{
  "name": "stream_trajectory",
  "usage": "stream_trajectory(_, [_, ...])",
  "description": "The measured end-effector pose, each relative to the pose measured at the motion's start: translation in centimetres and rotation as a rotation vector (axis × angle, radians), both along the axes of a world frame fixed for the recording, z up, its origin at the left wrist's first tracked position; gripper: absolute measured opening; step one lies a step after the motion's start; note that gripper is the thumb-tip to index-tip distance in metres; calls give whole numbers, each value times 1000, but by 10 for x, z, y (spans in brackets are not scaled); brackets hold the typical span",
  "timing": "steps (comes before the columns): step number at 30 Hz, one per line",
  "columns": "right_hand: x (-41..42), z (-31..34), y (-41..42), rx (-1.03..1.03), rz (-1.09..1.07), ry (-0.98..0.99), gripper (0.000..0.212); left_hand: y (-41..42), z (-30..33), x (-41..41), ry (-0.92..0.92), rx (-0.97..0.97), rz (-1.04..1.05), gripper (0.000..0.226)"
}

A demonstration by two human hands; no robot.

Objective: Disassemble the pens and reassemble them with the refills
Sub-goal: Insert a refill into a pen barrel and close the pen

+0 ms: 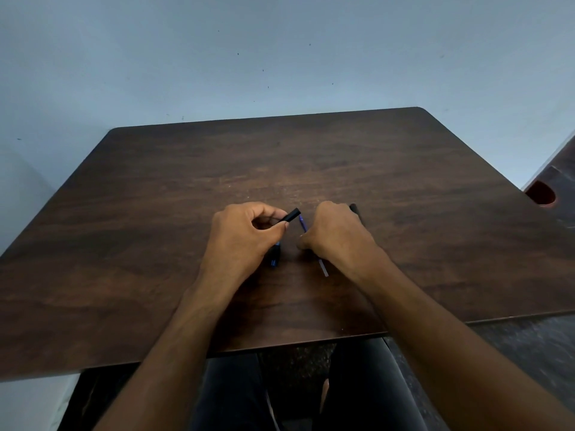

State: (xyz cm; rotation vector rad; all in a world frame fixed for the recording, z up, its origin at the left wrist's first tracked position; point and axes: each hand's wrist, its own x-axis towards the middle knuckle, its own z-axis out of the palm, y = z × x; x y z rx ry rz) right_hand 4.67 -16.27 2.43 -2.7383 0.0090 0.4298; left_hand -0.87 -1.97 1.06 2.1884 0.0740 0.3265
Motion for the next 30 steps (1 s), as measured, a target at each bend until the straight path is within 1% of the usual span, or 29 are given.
stream_trajectory(2, [1,-2,-3,37,-9,15,36,1,0,0,0,-7,2,15])
stream_trajectory(4, [1,-5,-9,130,-69,11,34,3,0,-1,4,-17,8,15])
stream_trajectory(5, [0,-7,-14,225,-121,6,34,3,-1,-1,9,-22,10,14])
stream_trajectory(8, [-2,-10,-29,689,-287,81,32,4,-1,-1,13,-21,16,14])
stream_trajectory(10, [-5,-7,-37,931,-349,105,29,4,-1,-1,11,-17,15,15])
stream_trajectory(13, [-7,-5,-40,1179,-375,32,26,3,-2,0,7,-26,12,15])
stream_trajectory(15, [-8,-5,-39,1289,-376,-53,24,2,-3,0,6,-29,12,15])
stream_trajectory(19, [-7,-3,-38,1403,-376,-181,23,3,-5,0,12,-20,5,16])
stream_trajectory(22, [-6,-1,-36,1430,-376,-233,22,5,-5,-2,-2,-38,-4,16])
stream_trajectory(30, [-8,-4,-33,1416,-378,-253,20,5,-6,-2,-21,-11,-22,17])
